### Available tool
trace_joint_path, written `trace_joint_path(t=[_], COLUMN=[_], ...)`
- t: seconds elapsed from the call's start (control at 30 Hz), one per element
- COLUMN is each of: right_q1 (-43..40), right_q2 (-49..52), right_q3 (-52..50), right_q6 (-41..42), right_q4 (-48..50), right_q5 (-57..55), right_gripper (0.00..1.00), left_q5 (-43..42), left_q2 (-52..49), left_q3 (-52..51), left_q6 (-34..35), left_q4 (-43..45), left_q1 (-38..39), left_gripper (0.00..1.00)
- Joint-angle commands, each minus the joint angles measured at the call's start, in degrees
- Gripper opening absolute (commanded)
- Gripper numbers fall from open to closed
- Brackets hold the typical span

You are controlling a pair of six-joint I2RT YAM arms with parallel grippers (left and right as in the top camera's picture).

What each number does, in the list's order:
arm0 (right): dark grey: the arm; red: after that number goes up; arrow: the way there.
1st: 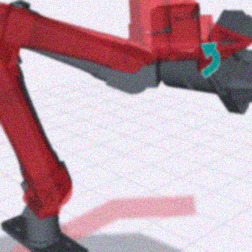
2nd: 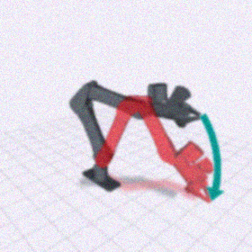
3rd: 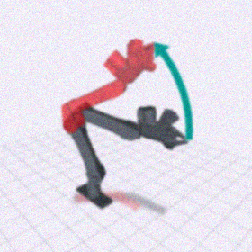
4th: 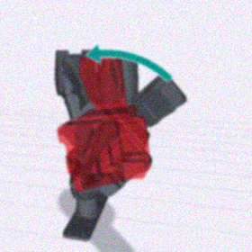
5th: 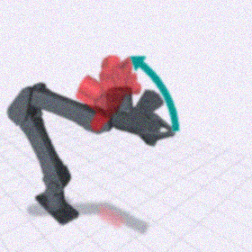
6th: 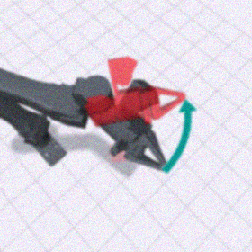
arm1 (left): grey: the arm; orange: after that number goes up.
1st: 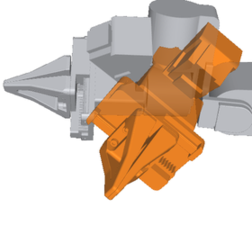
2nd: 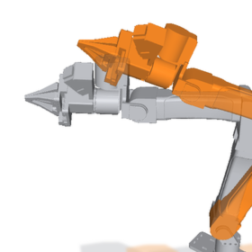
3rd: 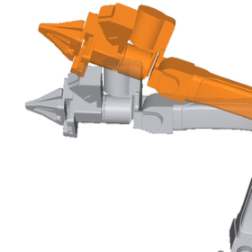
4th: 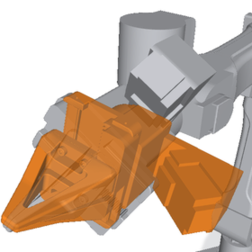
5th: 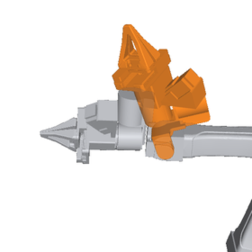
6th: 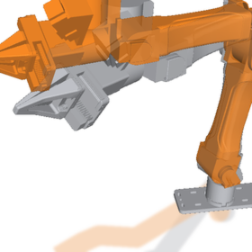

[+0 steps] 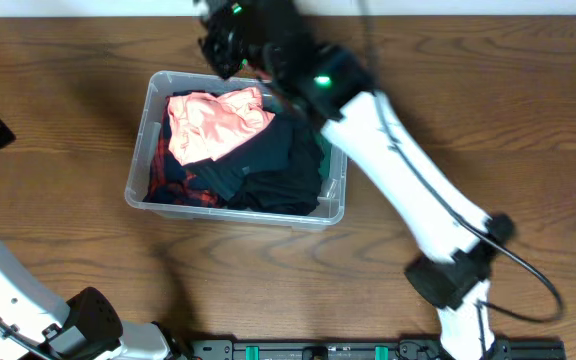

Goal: Pack container
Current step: 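Press the clothes down into the bin with the right gripper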

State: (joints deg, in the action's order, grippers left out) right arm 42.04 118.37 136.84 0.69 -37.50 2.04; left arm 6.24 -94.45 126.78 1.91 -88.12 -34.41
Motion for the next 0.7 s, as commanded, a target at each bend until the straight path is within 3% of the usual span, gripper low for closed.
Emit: trace_joint_path(t=[0.0,0.37,0.67], right_q1=[1.2,6.0,4.8], right_q2=[3.3,23.8,23.7], right_q3=[-2.0,-9.9,-6.8], right_q6=[-1.2,-7.6,-7.6], right_q4=[-4.1,-14.7,-16.0], right_q5=[0.0,2.9,2.7], right_gripper=[0.02,0.01,0.01], left_q5=[0.5,0.5,0.5], left_q2=[-0.1,-0.1,-0.1], left_q3=[0.5,0.5,0.5], left_q6=[0.7,0.7,0.7], left_q4=[-0.2,-0.1,-0.1], left_q1=[-0.3,-0.3,-0.3], left_gripper=[0.98,0.98,0.98])
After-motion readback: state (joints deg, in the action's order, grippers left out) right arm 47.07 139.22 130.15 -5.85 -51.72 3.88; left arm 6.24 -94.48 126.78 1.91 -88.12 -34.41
